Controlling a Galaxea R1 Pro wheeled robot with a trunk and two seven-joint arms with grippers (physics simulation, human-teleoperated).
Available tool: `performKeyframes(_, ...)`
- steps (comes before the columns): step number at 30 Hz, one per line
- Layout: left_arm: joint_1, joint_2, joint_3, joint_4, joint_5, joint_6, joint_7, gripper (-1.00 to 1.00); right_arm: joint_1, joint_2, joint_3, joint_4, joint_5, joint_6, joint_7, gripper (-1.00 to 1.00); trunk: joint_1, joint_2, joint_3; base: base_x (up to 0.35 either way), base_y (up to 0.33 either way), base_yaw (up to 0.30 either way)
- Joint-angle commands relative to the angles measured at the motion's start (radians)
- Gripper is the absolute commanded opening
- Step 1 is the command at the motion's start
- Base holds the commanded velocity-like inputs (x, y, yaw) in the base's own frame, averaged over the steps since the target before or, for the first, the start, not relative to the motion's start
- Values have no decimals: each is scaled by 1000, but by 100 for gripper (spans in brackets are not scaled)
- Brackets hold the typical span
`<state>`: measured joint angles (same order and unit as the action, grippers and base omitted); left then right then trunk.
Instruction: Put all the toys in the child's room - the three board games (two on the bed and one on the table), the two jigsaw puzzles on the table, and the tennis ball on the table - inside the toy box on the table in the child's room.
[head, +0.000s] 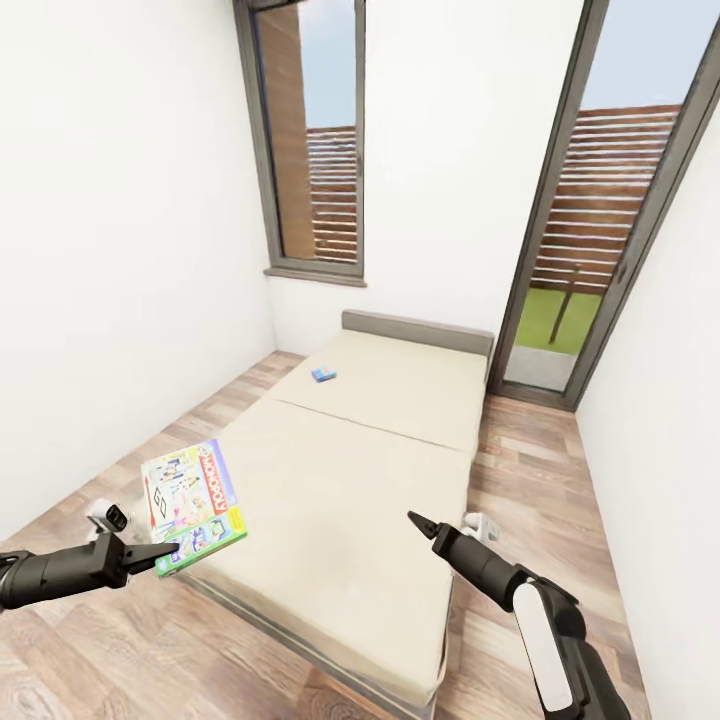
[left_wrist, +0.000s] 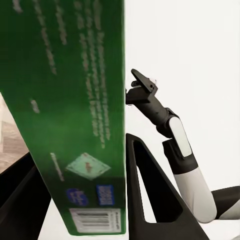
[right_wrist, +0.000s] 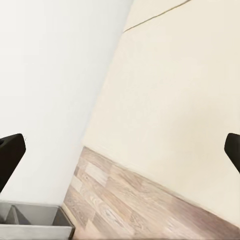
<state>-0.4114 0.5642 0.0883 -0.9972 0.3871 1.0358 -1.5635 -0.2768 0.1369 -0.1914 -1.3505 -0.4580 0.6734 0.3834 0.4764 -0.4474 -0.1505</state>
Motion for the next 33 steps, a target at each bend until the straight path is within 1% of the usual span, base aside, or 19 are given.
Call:
performKeyframes(1, -1, 0, -1, 0, 1, 10, -4, -100, -1, 1, -3, -1, -2, 8, 3, 100, -3, 5, 2, 0, 0, 266)
performKeyframes(7, -1, 0, -1, 0, 1, 10, -4, -100, -1, 1, -3, -1, -2, 8, 3, 100, -26, 47, 25, 0, 0, 268)
performKeyframes(33, -1, 0, -1, 0, -1, 10, -3, -100, -1, 1, -2, 0, -2, 9, 4, 100, -26, 47, 39, 0, 0, 272)
